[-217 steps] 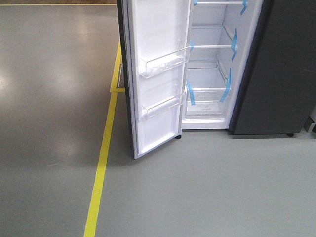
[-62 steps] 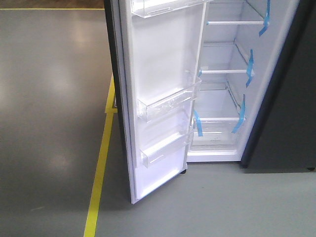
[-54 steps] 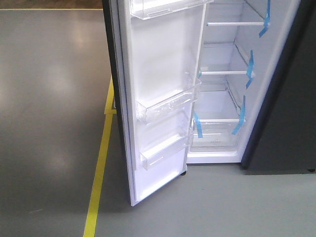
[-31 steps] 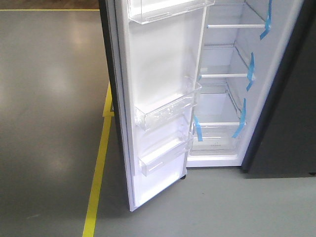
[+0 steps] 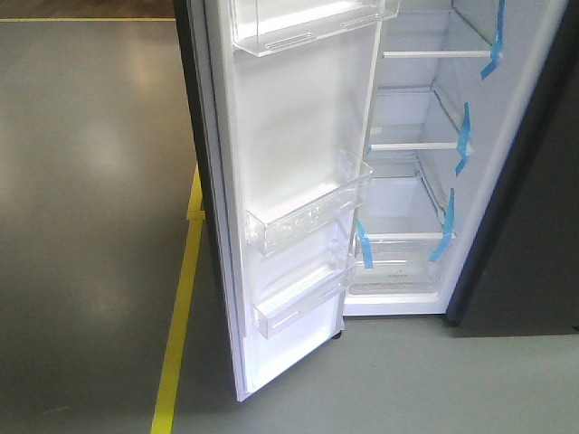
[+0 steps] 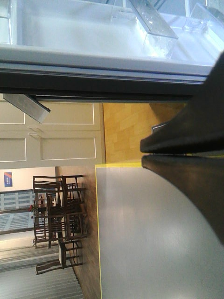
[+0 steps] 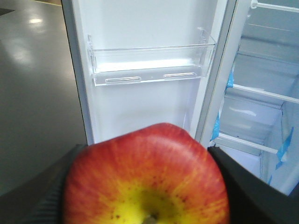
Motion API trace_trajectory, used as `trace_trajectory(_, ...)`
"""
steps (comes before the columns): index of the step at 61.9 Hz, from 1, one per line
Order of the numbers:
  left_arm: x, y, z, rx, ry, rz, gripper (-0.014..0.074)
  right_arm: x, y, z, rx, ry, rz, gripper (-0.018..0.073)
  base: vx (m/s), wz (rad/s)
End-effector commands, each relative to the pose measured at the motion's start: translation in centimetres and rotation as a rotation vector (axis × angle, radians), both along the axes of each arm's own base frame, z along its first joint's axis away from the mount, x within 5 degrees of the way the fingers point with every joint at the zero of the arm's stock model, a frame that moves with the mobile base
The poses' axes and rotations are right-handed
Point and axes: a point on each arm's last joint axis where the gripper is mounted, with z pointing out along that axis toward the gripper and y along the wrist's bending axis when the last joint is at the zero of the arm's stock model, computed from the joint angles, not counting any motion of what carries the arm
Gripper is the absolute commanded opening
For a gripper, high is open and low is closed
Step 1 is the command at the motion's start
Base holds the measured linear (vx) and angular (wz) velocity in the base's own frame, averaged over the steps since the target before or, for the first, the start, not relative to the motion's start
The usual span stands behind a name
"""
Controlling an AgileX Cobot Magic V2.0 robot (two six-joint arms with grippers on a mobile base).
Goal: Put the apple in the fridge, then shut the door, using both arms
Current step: 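Move the right gripper with the apple toward the fridge interior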
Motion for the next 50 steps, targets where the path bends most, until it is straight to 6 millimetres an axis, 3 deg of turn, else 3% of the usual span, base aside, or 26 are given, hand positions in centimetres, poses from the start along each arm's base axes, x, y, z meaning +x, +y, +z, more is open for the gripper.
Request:
trace_trajectory(1,-0.02,-0.10,-0.25,-0.018,-0.055,-0.012,-0.0006,-0.85,0.10,1.69,0.027,-0.110,-0.014,-0.0007,0.08,0.02)
trace_trajectory(50,-0.02,-0.10,-0.25,-0.018,-0.055,-0.012,-0.0006,-0.85,0.10,1.68,0.027,-0.109,-0.013,-0.0007,0.09,0.05)
